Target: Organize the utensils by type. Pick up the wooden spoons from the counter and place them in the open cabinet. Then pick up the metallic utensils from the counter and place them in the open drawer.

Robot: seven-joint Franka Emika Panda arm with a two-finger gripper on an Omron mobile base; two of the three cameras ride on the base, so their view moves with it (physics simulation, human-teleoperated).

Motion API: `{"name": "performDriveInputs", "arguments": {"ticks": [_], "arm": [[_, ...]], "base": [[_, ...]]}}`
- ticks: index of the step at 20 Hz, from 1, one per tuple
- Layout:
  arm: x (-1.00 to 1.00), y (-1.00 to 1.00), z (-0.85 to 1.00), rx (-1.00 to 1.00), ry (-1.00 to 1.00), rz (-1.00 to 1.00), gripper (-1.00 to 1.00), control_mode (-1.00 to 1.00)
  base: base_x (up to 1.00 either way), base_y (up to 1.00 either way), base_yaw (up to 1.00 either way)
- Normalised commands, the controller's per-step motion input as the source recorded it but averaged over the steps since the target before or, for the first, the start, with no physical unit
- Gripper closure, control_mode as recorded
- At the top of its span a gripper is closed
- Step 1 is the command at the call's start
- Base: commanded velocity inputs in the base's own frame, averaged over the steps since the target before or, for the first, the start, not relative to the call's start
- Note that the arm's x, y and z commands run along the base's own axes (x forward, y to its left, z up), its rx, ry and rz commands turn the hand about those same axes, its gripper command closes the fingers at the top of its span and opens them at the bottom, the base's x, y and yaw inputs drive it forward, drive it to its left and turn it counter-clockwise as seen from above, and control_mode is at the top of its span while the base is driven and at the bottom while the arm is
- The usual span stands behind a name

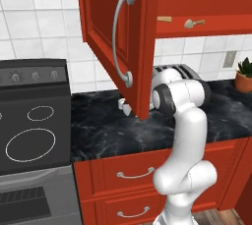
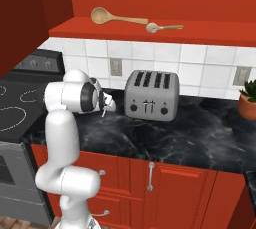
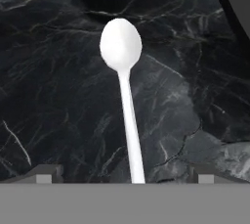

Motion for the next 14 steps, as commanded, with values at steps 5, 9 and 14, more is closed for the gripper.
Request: {"name": "performDriveInputs", "arguments": {"ticks": [5, 9, 14], "arm": [[0.21, 0.0, -0.13, 0.0, 0.0, 0.0, -1.0, -1.0], [0.22, 0.0, -0.16, 0.0, 0.0, 0.0, -1.0, -1.0], [0.17, 0.0, -0.13, 0.0, 0.0, 0.0, -1.0, -1.0]], "base": [[0.0, 0.0, 0.0], [0.0, 0.0, 0.0], [0.0, 0.0, 0.0]]}}
